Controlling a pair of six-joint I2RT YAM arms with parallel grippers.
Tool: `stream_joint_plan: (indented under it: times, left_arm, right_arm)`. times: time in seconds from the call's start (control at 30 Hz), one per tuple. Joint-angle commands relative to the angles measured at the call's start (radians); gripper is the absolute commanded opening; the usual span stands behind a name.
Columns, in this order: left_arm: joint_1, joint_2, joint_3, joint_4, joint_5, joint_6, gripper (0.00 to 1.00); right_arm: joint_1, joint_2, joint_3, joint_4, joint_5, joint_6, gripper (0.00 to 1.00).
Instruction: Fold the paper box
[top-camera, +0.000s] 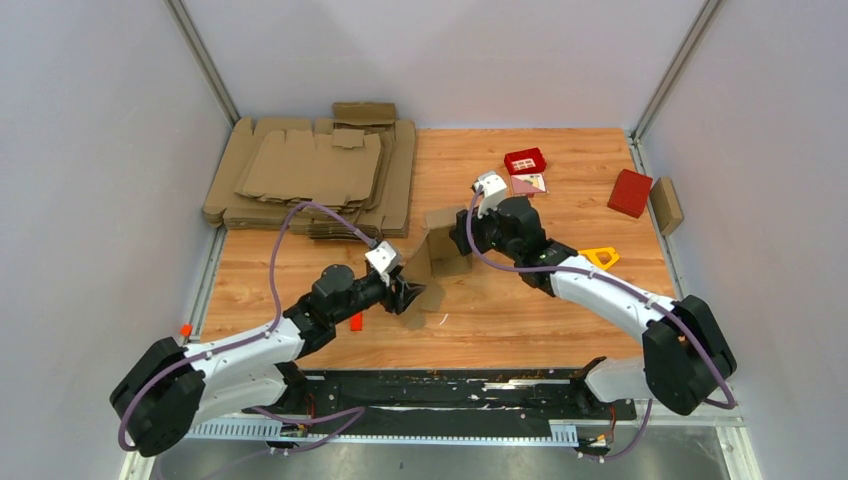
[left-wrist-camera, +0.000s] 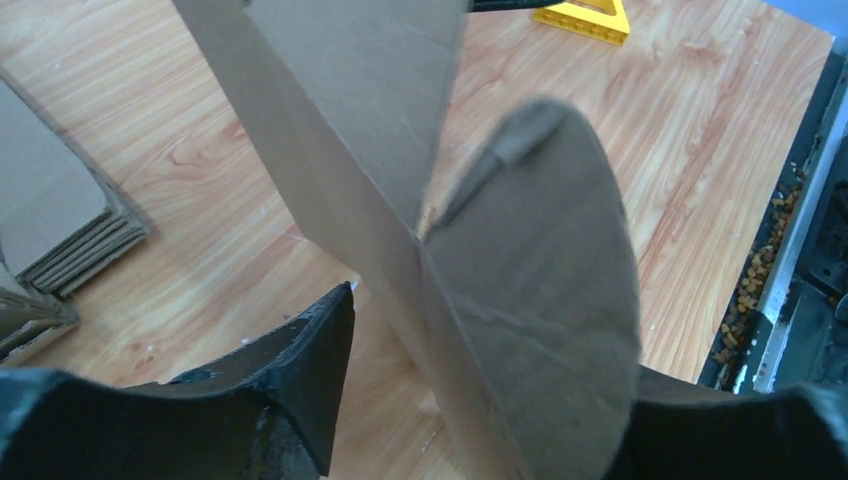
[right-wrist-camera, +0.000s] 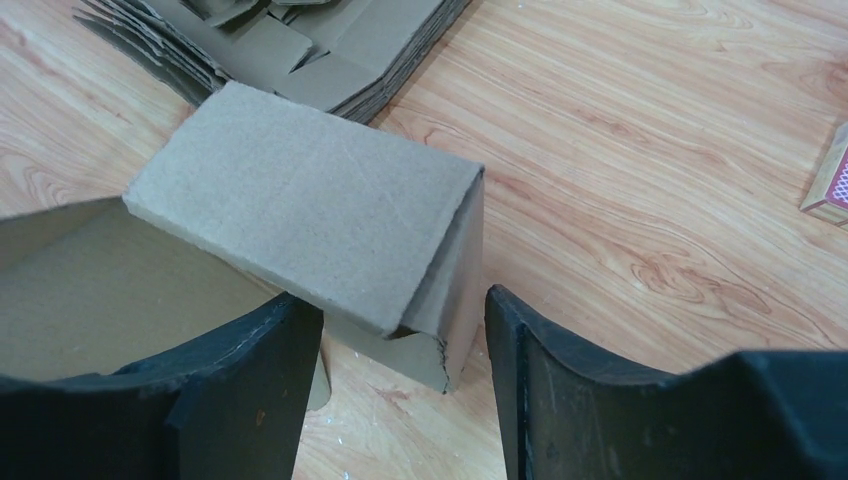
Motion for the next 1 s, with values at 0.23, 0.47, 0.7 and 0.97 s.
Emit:
stream_joint_plan:
  times: [0.23, 0.47, 0.7, 0.97]
  left_arm:
    - [-0.003, -0.158, 0.227, -0.391, -0.123, -0.037, 0.96]
    - [-0.003, -0.231, 0.359, -0.543, -0.225, -0.018, 1.0]
    - [-0.003, -0.051, 0.623, -0.631, -0.241, 0.09, 0.99]
    - [-0.003, 0.344, 0.948, -0.834, -0.259, 0.337, 0.95]
  right_arm:
    - [0.0, -0.034, -0.011, 0.089, -0.043, -0.012, 0.58]
    - [-0.001, -0.03, -0.015, 0.094, -0.052, -0.01, 0.57]
    - [-0.001, -0.036, -0.024, 0.102, -0.066, -0.005, 0.57]
    - [-0.001, -0.044, -0.038, 0.116, -0.068, 0.001, 0.56]
